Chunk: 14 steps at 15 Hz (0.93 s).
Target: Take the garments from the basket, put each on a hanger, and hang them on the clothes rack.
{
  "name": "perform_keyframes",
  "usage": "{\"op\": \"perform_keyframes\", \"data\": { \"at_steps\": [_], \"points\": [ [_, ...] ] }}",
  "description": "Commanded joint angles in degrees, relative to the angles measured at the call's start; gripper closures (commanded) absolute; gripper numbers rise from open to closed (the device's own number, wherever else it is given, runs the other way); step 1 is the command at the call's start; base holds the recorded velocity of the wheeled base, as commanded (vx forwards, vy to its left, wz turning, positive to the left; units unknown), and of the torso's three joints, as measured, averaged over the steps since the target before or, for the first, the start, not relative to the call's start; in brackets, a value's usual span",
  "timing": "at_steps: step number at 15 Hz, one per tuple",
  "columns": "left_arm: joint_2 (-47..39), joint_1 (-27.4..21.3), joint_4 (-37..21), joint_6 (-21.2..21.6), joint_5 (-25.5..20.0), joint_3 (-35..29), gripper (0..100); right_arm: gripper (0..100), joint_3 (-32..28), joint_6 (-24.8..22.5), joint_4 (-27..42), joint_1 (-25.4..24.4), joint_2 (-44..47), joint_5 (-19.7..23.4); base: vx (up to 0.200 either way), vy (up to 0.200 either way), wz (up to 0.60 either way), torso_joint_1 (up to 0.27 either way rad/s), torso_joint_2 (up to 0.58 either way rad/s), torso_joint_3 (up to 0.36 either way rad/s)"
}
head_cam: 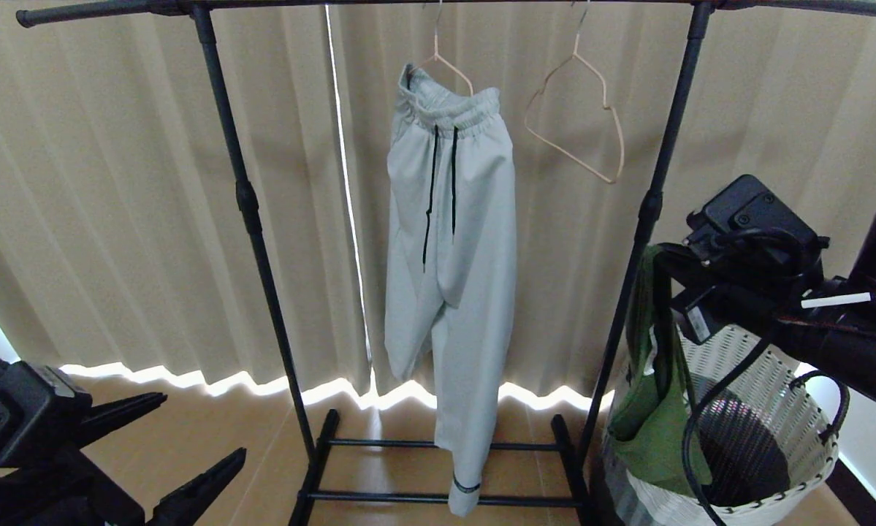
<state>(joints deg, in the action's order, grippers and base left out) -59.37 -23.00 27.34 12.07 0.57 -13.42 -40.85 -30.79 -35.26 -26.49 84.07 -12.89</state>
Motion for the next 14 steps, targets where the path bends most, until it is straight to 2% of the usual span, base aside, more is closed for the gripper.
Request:
{"op": "perform_keyframes", "data": {
  "at_steps": [1,3,4,7,8,9,14],
  "points": [
    [-4.7,-4.42,2.01,-0.47,0.04,-2.4,0,100,-3.71,0.47,-0.34,-1.9,2.15,0.14,0.0,0.0,0.0,0.0,0.0,0.0],
    [-6.73,-7.93,2.19,-0.56,0.04,-3.89,0,100,-5.64,2.23,-0.34,-2.6,2.15,0.14,0.0,0.0,0.0,0.0,0.0,0.0],
    [-8.4,-12.24,2.19,-1.96,0.04,-5.65,0,100,-7.31,4.95,-0.34,-4.54,2.15,0.14,0.0,0.0,0.0,0.0,0.0,0.0],
    [-14.46,-21.73,2.19,-9.34,0.04,-11.1,0,100,-9.16,11.37,-0.16,-8.05,2.68,0.14,0.0,0.0,0.0,0.0,0.0,0.0],
    [-15.16,-22.08,2.19,-9.7,0.13,-11.54,0,100,-9.33,11.63,-0.16,-8.23,2.86,0.14,0.0,0.0,0.0,0.0,0.0,0.0],
    [-19.47,-23.75,2.28,-11.81,0.13,-14.0,0,100,-10.3,13.65,-0.52,-10.16,3.3,0.14,0.0,0.0,0.0,0.0,0.0,0.0],
    [-31.25,-25.07,2.28,-17.78,0.22,-23.93,0,100,-10.48,19.02,-0.78,-16.22,2.59,1.81,0.0,0.0,0.0,0.0,0.0,0.0]
  ]
}}
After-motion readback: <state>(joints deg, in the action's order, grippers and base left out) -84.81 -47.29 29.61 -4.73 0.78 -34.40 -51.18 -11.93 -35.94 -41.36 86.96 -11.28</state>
